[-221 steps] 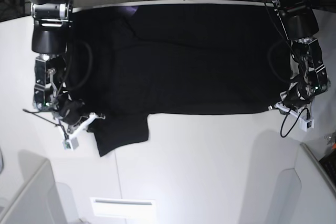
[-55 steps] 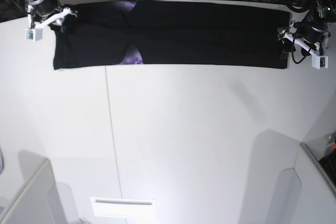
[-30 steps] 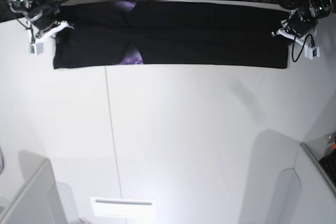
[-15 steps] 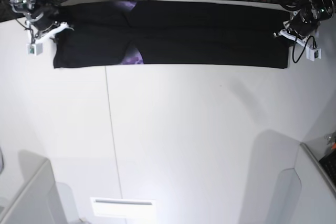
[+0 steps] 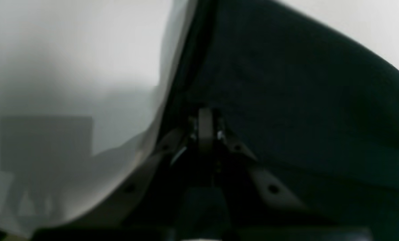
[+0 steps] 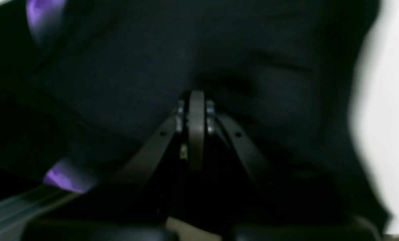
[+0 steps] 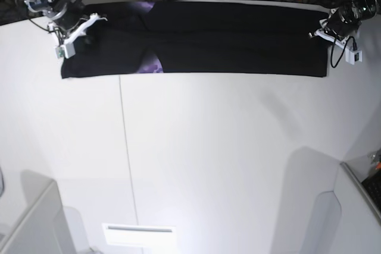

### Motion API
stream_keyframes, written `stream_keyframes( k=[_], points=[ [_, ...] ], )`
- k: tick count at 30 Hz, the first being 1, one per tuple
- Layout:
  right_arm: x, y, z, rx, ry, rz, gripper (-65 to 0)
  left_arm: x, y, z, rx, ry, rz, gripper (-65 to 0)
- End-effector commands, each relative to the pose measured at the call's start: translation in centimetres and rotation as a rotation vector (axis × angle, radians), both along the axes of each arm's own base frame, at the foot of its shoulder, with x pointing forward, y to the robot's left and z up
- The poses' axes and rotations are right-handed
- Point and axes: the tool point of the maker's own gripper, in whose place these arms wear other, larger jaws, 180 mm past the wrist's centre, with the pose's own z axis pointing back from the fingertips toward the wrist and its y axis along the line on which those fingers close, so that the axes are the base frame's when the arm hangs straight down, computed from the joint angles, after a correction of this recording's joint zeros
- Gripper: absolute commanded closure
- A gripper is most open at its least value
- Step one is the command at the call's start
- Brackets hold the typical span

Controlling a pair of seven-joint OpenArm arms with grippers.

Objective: Fold the T-shirt properly
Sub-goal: 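Pull the black strip toward the table center with both grippers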

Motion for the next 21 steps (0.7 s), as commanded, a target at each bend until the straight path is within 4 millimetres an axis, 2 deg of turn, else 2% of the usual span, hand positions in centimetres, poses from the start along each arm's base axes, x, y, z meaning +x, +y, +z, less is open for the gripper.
stream_keyframes(
  k=[1,3,10,16,21],
  points=[
    [0.6,-0.9,0.0,-0.032,-0.002,-0.002,0.0,0.1,0.7,0.3,0.014,-0.006,0.005,0.0],
    [1.2,-1.2,-1.0,-0.055,0.026,-0.001,0.0,0.2,0.9,-0.1,0.007,-0.002,0.015,0.0],
    [4.5,-1.8,-2.4,-0.090,0.032,0.001,0.0,2.7,1.3,-0.6,-0.030,-0.033,0.057,0.0],
    [6.6,-2.0,-2.2,-0.110,0.018,0.005,0.0,5.7,1.3,0.6,-0.037,-0.101,0.062,0.0],
    [7.3,-2.1,-2.1,-0.130,0.018,0.010,0.0,8.2,-0.6,0.7,-0.062,-0.112,0.041,0.0]
  ],
)
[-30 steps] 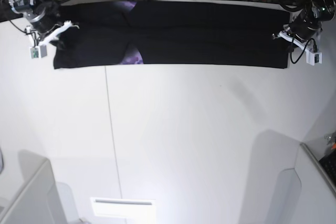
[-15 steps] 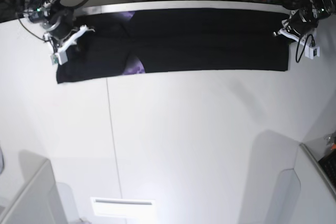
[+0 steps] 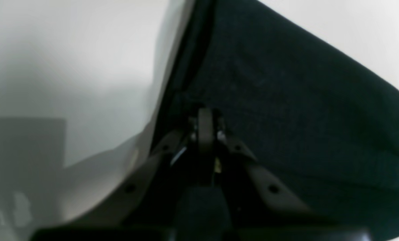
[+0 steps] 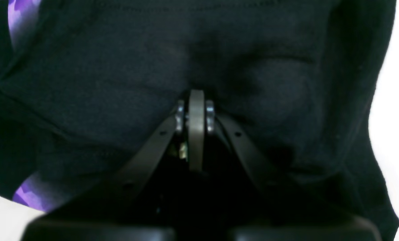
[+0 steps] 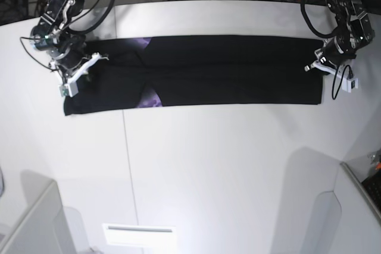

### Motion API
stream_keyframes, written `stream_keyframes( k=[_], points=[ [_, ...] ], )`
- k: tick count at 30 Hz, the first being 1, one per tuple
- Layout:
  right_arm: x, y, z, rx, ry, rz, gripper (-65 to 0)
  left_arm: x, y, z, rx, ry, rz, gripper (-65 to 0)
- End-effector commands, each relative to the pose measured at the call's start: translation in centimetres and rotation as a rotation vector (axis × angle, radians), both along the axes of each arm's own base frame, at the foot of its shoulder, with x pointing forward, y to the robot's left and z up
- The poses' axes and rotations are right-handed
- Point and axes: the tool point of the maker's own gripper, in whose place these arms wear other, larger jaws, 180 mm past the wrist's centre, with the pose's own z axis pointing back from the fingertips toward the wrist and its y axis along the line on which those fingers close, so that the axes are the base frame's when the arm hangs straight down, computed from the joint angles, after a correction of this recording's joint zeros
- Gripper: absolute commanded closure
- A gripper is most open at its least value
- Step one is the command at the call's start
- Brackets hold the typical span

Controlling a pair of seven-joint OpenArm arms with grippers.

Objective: Fold the T-shirt properly
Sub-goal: 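Pull the black strip toward the table center with both grippers, then grasp the strip end at the left gripper with the left gripper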

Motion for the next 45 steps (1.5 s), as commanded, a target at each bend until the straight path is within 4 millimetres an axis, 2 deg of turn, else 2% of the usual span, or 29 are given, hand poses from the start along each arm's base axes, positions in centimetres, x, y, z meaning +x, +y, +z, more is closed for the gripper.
stream_keyframes(
  k=[1,5,13,20,23,26,29,35,36,41,43,44,45],
  points=[
    [-1.6,-1.1,-1.2,-0.054,0.093,-0.007,0.0,0.9,0.2,0.7,0.013,-0.015,-0.001,0.0],
    [-1.3,-1.3,-1.1,-0.054,0.089,-0.037,0.0,2.2,-1.0,0.9,0.003,-0.028,-0.026,0.0],
    [-1.1,-1.5,-0.7,-0.057,0.078,-0.042,0.0,2.8,-0.4,1.8,0.017,-0.051,-0.022,0.0],
    [-0.4,-1.4,1.9,-0.048,-0.011,-0.047,0.0,3.1,0.1,3.5,0.058,-0.084,-0.042,0.0],
    [-0.3,-1.7,3.1,-0.075,-0.040,-0.044,0.0,2.8,1.8,5.0,0.080,-0.102,-0.009,0.0],
    [-0.3,-1.9,4.3,-0.103,-0.068,-0.037,0.0,2.5,2.9,7.9,0.100,-0.148,-0.024,0.0],
    [-0.2,-1.4,5.6,-0.095,-0.114,-0.028,0.0,1.8,3.3,9.9,0.075,-0.209,-0.063,0.0],
    [-0.6,-0.2,7.4,-0.021,-0.173,-0.013,0.0,0.6,4.2,9.7,0.076,-0.199,-0.045,0.0],
    [-0.7,-0.1,7.5,-0.023,-0.168,-0.011,0.0,0.3,4.2,9.5,0.076,-0.191,-0.045,-1.5],
    [-0.7,0.0,7.8,-0.034,-0.165,-0.004,0.0,0.6,4.0,9.6,0.078,-0.205,-0.048,-38.5],
    [-0.7,0.0,7.8,-0.034,-0.165,-0.004,0.0,0.7,4.3,9.7,0.082,-0.229,-0.033,-49.7],
    [-0.7,0.0,7.8,-0.034,-0.165,-0.004,0.0,0.7,4.5,9.5,0.078,-0.233,-0.022,-53.5],
    [-0.7,0.0,7.8,-0.034,-0.165,-0.004,0.0,0.7,4.7,9.1,0.069,-0.230,-0.009,-54.0]
  ],
)
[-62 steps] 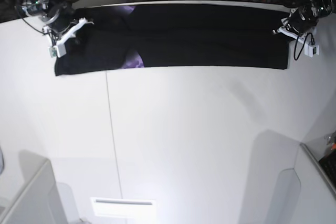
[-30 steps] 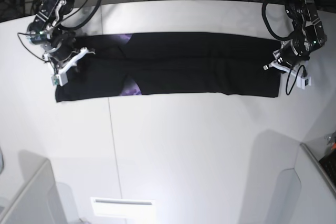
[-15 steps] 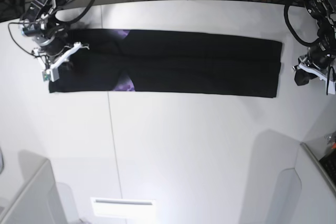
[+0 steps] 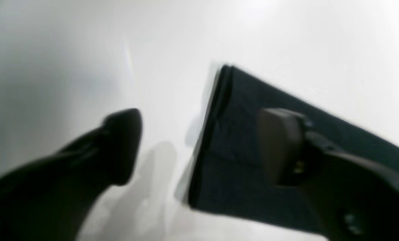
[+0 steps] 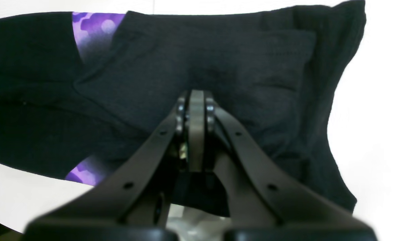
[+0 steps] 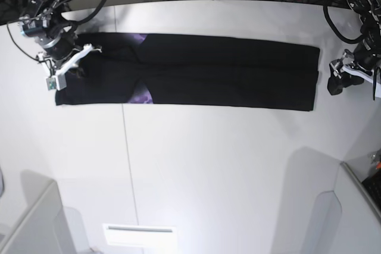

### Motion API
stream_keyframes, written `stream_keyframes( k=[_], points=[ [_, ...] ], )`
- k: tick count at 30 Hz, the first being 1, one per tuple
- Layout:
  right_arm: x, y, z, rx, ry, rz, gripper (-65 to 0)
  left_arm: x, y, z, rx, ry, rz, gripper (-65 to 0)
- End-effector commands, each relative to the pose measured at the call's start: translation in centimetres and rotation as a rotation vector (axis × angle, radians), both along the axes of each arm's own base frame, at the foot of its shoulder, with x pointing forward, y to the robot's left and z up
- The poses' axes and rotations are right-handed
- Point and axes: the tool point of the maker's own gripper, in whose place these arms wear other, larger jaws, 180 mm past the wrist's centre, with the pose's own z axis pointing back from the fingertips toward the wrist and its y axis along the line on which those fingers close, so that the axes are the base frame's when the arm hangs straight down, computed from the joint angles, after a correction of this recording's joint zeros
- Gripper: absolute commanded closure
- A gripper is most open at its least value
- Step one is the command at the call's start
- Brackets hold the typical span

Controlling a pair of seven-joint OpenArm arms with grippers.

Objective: Fold the T-shirt properly
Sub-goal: 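Grasp the strip end at the left gripper with the left gripper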

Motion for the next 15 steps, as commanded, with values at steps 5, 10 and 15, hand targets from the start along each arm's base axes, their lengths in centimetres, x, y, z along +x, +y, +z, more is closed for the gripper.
stream_keyframes(
  k=[5,10,15],
  points=[
    [0.8,-0.1,1.2,-0.005,-0.051,0.004,0.0,1.3,-1.2,-2.8,-0.041,0.038,-0.053,-50.2],
    [0.8,-0.1,1.2,-0.005,-0.053,0.004,0.0,1.9,-2.1,-5.1,-0.075,0.049,-0.056,-50.2],
    [0.8,-0.1,1.3,-0.006,-0.054,0.004,0.0,2.4,-2.6,-5.4,-0.089,0.043,-0.061,-50.2]
  ],
)
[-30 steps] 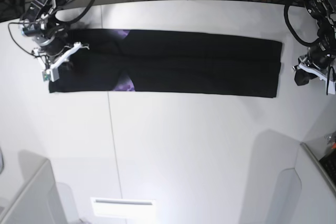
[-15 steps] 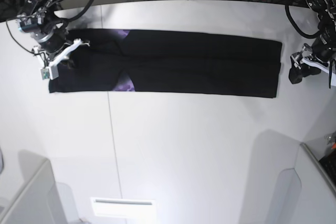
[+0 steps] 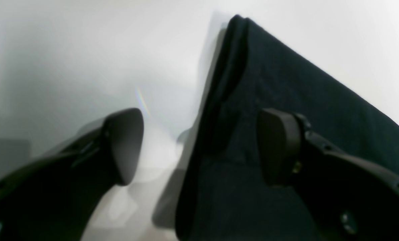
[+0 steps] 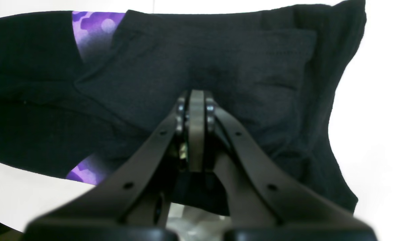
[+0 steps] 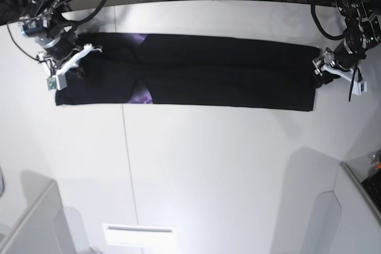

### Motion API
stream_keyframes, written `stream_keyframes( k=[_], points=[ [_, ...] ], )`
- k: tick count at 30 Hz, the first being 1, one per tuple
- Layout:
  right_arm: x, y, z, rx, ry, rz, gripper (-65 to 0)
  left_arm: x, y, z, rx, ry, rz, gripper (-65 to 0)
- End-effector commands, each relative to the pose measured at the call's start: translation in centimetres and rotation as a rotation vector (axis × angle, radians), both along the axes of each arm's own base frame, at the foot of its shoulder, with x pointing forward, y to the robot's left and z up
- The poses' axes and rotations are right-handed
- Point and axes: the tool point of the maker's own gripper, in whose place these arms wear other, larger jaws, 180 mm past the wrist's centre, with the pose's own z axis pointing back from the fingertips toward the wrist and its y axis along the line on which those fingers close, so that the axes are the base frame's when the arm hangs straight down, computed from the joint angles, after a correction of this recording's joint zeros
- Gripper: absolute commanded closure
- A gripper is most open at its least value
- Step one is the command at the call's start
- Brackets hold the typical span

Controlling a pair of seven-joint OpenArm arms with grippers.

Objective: Fold the T-shirt properly
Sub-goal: 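Grasp the strip end at the left gripper with the left gripper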

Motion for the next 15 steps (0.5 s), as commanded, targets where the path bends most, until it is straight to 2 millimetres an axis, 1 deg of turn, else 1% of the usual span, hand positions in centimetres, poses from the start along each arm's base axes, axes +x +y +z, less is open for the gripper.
stream_keyframes(
  k=[1,3,5,7,8,9,12,15],
  points=[
    [0.9,-0.2,1.3,-0.005,-0.057,0.004,0.0,1.4,-0.2,1.2,0.010,-0.042,-0.028,-50.2],
    [0.9,-0.2,1.3,-0.005,-0.057,0.004,0.0,1.6,-0.9,0.6,-0.001,-0.027,-0.043,-50.2],
    [0.9,-0.2,1.3,-0.005,-0.056,0.005,0.0,1.3,-1.0,-0.1,-0.012,-0.005,-0.042,-50.0],
    [0.9,-0.2,1.3,-0.005,-0.056,0.005,0.0,1.2,-1.0,-0.3,-0.016,-0.002,-0.039,-49.2],
    [0.9,-0.2,1.3,-0.005,-0.056,0.005,0.0,1.1,-1.1,-0.4,-0.019,0.002,-0.037,-46.4],
    [0.9,-0.2,1.3,-0.005,-0.056,0.005,0.0,1.1,-1.0,-0.5,-0.020,0.004,-0.036,-42.1],
    [0.9,-0.2,1.3,-0.006,-0.057,0.005,0.0,1.0,-1.0,-0.6,-0.020,0.007,-0.035,-26.8],
    [0.9,-0.2,1.3,-0.005,-0.057,0.004,0.0,1.0,-0.9,-0.6,-0.019,0.008,-0.035,-14.8]
  ],
)
